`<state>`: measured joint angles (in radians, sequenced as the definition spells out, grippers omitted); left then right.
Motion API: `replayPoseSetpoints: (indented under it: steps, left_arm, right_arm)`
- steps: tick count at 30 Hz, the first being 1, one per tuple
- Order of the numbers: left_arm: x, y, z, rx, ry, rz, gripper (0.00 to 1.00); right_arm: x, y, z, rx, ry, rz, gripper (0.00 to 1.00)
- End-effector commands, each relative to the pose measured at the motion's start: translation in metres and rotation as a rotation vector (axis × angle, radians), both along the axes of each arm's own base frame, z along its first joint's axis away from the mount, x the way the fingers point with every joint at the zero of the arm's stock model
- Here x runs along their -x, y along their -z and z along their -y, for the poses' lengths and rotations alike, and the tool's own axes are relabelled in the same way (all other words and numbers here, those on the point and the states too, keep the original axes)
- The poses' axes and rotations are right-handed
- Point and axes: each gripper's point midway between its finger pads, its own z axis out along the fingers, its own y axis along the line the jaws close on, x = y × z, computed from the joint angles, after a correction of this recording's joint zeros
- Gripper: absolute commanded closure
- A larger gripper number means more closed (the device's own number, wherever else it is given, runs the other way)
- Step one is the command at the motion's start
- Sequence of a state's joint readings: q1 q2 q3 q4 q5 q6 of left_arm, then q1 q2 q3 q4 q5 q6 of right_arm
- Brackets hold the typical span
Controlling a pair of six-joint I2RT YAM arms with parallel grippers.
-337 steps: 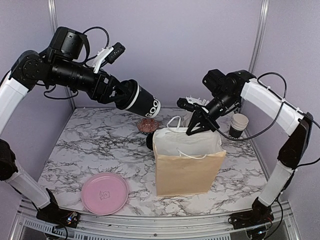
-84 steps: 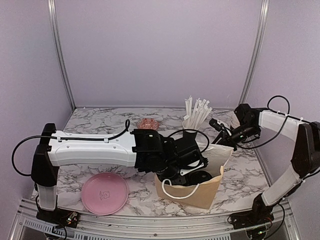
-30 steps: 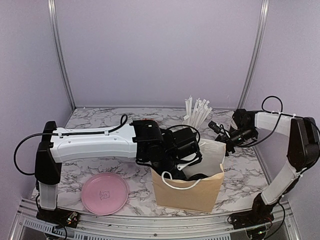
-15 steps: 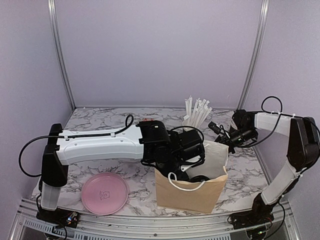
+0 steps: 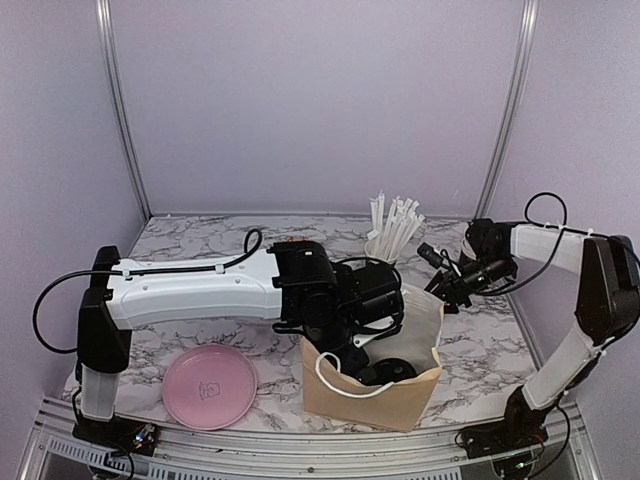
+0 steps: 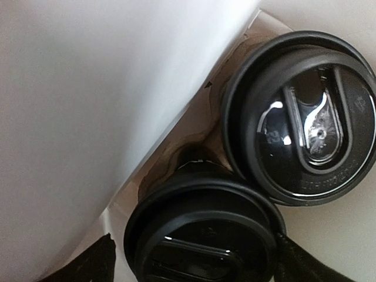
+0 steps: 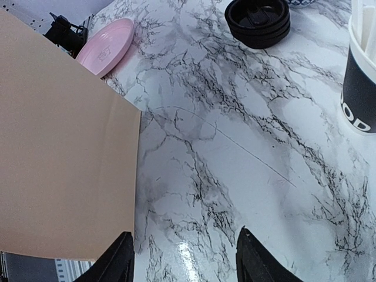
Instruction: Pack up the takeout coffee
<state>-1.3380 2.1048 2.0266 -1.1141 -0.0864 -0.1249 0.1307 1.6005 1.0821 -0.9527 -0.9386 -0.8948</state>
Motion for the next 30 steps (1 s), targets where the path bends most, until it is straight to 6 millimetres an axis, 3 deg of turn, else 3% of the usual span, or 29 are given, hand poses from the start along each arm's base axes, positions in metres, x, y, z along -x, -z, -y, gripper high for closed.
replayPoseSetpoints:
  steps: [1, 7, 16, 18, 19, 25, 30]
  left_arm:
    - [0.004, -0.027, -0.016, -0.005, 0.011, 0.010, 0.01]
    - [-0.003, -0.042, -0.014, 0.031, 0.014, 0.059, 0.01]
    - [-0.009, -0.074, 0.006, 0.170, 0.048, 0.075, 0.05]
    - [-0.006, -0.070, 0.007, 0.168, 0.068, 0.041, 0.26]
    - [-0.006, -0.066, 0.006, 0.162, 0.070, 0.027, 0.29]
    - [-0.013, -0.062, 0.005, 0.149, 0.050, 0.040, 0.16]
    - [-0.021, -0.084, 0.009, 0.194, 0.038, 0.097, 0.07]
  right_arm:
    - [-0.003, -0.020, 0.000, -0.023, 0.006, 0.042, 0.43]
    - [-0.003, -0.029, -0.001, -0.031, 0.006, 0.046, 0.43]
    - [-0.009, -0.073, -0.006, -0.072, 0.018, 0.102, 0.45]
    - [-0.008, -0.079, -0.008, -0.075, 0.013, 0.112, 0.45]
    - [-0.008, -0.082, -0.008, -0.074, 0.011, 0.120, 0.45]
    - [-0.006, -0.089, -0.008, -0.070, 0.013, 0.136, 0.44]
    - [-0.008, -0.119, -0.010, -0.090, 0.018, 0.183, 0.43]
